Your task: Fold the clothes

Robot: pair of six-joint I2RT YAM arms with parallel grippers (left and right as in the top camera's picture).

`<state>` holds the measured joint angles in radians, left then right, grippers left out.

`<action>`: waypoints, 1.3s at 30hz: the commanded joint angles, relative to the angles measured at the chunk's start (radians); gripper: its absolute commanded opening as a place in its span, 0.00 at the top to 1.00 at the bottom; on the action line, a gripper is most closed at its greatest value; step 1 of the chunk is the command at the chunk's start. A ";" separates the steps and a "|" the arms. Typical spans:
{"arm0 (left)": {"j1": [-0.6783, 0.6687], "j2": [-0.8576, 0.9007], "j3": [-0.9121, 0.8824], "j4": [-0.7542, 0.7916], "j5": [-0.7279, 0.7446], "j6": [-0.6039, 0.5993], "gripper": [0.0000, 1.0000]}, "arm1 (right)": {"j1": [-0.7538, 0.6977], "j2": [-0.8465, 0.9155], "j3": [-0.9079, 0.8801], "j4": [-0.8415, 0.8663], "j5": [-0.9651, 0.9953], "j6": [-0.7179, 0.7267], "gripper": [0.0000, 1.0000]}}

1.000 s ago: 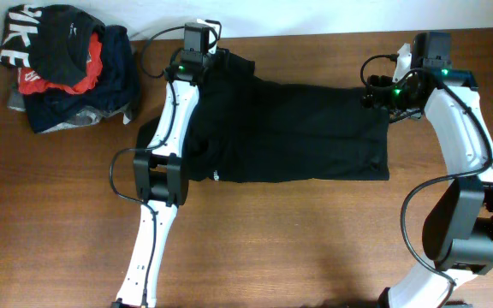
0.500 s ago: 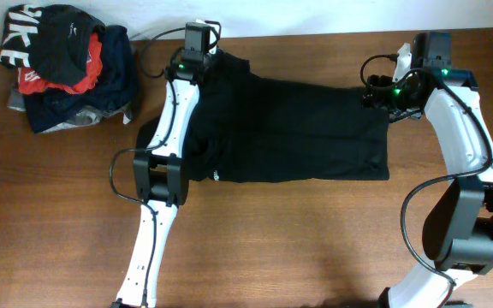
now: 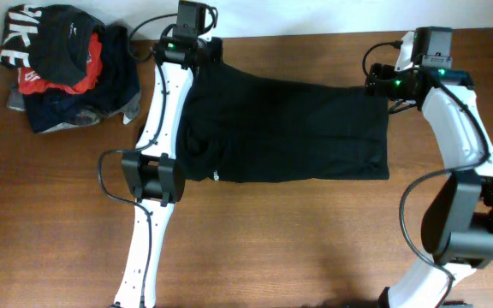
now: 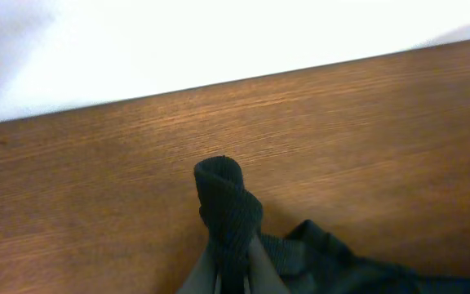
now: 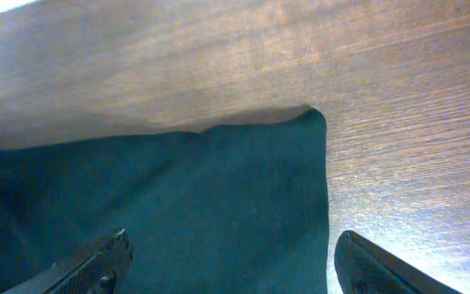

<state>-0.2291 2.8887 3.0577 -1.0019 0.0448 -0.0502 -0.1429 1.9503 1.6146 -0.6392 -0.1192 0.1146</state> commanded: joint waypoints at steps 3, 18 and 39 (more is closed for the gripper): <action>-0.012 -0.043 0.021 -0.055 -0.007 -0.006 0.99 | -0.010 0.105 0.010 0.036 0.027 -0.007 0.17; -0.013 -0.043 0.021 -0.140 -0.007 -0.006 0.99 | -0.015 0.303 0.010 0.269 0.059 -0.002 0.20; -0.013 -0.043 0.021 -0.140 -0.008 -0.006 0.99 | -0.015 0.349 0.010 0.390 0.105 0.035 0.88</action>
<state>-0.2428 2.8742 3.0634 -1.1412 0.0448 -0.0502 -0.1547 2.2829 1.6146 -0.2527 -0.0223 0.1478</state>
